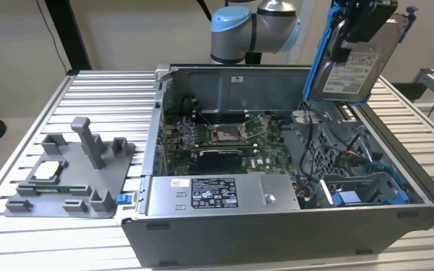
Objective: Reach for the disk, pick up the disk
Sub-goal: 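Pick up the disk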
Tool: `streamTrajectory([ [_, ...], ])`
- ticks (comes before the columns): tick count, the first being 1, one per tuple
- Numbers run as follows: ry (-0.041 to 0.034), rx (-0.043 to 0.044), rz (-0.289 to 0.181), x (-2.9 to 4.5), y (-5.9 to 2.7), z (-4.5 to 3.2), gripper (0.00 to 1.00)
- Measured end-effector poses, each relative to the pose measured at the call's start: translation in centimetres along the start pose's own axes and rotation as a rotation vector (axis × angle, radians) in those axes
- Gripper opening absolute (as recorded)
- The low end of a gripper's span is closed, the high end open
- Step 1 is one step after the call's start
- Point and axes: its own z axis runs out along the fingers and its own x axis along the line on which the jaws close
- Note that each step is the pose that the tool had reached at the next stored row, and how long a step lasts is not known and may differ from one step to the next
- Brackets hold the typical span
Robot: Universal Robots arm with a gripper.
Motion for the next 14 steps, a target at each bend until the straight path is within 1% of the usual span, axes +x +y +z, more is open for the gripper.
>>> streamTrajectory([
  [3,0.0000,0.0000,0.000,0.86,-0.09,0.02,0.00],
  [6,0.0000,0.0000,0.000,1.87,-0.14,0.06,0.00],
  [14,-0.0003,0.0015,0.000,4.85,-0.04,0.25,0.00],
])
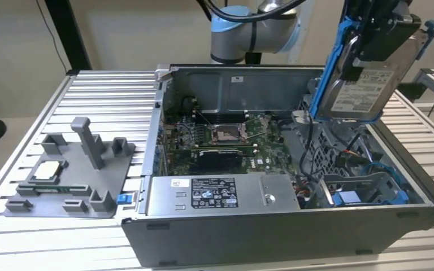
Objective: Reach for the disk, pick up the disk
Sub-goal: 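Pick up the disk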
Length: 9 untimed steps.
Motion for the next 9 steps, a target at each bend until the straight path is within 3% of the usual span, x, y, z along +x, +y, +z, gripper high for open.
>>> streamTrajectory([
  [9,-0.0002,0.0021,0.000,3.19,0.29,0.29,0.00],
])
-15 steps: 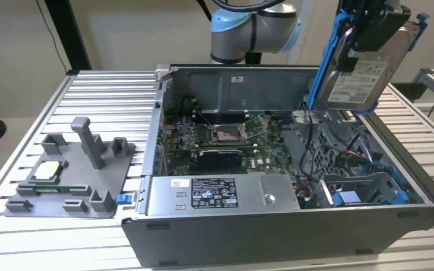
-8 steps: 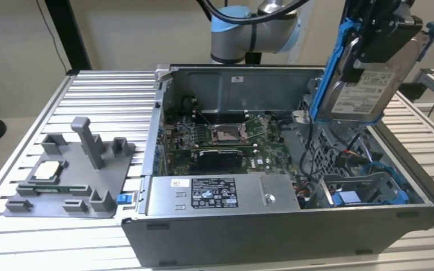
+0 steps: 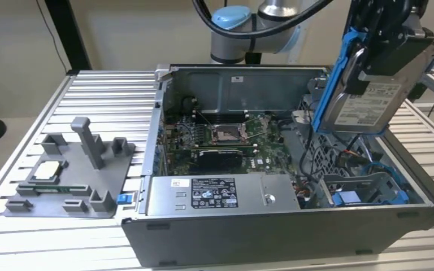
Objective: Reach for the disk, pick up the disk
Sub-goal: 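Pick up the disk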
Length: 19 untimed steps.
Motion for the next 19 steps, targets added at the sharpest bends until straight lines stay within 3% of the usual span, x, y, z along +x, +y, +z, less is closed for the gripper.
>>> streamTrajectory([
  [11,-0.0001,0.0004,0.000,3.35,-0.26,0.17,0.00],
  [19,0.0000,0.0004,0.000,5.24,-0.52,0.25,0.00],
])
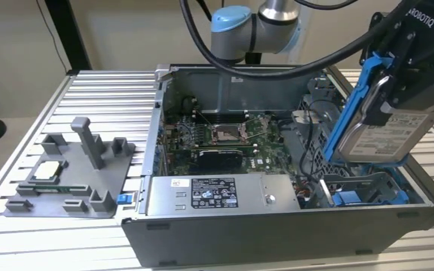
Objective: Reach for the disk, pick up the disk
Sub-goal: 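Pick up the disk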
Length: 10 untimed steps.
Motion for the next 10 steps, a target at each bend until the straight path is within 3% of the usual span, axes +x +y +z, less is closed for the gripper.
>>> streamTrajectory([
  [6,-0.0001,0.0000,0.000,1.08,-0.15,0.06,0.00],
  [10,-0.0015,-0.0002,-0.001,1.15,-0.16,0.07,0.00],
])
